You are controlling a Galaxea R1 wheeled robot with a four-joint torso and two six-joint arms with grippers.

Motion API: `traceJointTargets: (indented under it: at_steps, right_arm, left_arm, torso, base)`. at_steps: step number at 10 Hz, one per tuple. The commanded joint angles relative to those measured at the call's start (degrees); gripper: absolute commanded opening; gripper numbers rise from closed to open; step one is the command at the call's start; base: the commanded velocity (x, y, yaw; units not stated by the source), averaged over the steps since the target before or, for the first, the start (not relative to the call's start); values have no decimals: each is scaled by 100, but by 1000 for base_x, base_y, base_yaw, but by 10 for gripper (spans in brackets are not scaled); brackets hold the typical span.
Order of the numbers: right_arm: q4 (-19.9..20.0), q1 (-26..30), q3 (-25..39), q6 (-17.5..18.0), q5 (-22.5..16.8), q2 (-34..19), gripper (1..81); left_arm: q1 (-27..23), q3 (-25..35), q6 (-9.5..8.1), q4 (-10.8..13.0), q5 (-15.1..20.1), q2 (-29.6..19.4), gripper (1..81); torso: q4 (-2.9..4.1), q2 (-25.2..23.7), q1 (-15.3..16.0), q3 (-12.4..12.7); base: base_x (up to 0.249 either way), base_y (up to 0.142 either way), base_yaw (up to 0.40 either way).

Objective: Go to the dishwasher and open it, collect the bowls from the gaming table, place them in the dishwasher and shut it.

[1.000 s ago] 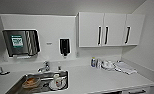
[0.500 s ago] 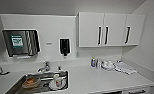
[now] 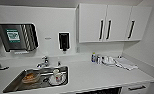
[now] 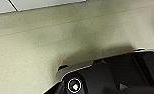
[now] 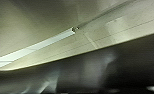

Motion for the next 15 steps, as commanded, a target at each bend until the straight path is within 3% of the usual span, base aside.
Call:
traceJointTargets:
  at_steps: [1, 2, 4, 9, 11, 15]
  right_arm:
    - [173, 1160, 45, 32, -338, -36, 811]
    - [173, 1476, 52, 32, -364, 25, 811]
    - [340, 1969, 9, 93, -787, 69, 811]
    - [542, 3181, -8, 102, -1024, 368, 811]
    - [542, 3244, -279, 102, -1024, 658, 811]
    - [507, 3174, -386, 102, -1024, 702, 811]
  left_arm:
    - [-448, -23, 14, -44, 225, -79, 811]
    - [-430, -23, 14, -44, 225, -88, 811]
    - [-412, -23, 14, -44, 225, -96, 811]
    - [-343, -23, 14, -35, 216, -105, 811]
    - [-289, -92, 14, -149, 208, -149, 811]
    - [-289, -128, 14, -193, 207, -140, 811]
  torso:
    - [0, 0, 0, -277]
    - [0, 2, 0, -138]
    - [0, 5, 2, -245]
    - [0, 5, 4, -247]
    - [0, 5, 4, -249]
    - [0, 5, 4, -253]
  base:
    - [0, 0, 0]
    - [0, 0, 0]
    - [0, 0, 0]
    - [0, 0, 0]
    - [0, 0, 0]
    - [0, 0, 0]
